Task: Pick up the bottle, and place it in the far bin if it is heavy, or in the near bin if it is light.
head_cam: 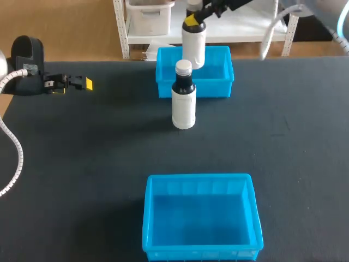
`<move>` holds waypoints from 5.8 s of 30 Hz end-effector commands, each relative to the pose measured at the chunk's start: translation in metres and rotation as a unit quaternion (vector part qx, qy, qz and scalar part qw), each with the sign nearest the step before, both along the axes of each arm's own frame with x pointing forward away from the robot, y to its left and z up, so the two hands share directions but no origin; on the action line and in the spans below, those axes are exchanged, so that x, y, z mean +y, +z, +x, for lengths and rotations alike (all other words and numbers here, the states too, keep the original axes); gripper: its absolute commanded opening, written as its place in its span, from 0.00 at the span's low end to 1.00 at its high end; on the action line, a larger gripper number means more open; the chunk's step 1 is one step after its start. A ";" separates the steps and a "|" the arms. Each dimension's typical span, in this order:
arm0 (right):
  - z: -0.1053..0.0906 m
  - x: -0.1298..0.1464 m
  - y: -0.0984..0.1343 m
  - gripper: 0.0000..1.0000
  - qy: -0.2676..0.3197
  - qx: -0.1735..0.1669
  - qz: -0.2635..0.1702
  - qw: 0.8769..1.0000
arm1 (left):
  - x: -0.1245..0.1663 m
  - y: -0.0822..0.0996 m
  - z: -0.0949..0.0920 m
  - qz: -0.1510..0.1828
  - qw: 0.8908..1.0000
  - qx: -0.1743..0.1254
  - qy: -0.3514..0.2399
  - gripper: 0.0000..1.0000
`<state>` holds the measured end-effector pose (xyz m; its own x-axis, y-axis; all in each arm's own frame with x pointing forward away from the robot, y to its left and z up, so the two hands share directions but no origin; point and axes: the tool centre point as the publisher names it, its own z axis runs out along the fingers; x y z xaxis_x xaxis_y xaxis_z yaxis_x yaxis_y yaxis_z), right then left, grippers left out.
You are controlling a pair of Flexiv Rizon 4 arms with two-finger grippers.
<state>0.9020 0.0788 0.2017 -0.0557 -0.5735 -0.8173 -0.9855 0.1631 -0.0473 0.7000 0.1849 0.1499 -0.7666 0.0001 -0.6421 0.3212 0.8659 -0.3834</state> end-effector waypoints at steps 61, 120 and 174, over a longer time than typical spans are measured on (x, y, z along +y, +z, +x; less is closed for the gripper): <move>0.039 0.030 -0.094 1.00 0.057 0.113 0.010 0.992 | 0.000 0.000 0.000 0.000 1.000 0.000 0.000 1.00; -0.167 -0.029 -0.071 1.00 0.044 0.059 0.039 0.997 | 0.000 0.000 0.000 0.000 1.000 0.000 0.000 1.00; -0.145 0.019 -0.085 0.29 0.094 0.072 0.052 0.992 | 0.000 0.000 0.000 0.000 1.000 0.000 0.000 1.00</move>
<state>0.7598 0.0992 0.1173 -0.0745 -0.4971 -0.8645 -0.9941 -0.0317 0.1038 0.7000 0.1849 0.1499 -0.7666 0.0001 -0.6421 0.3212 0.8659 -0.3834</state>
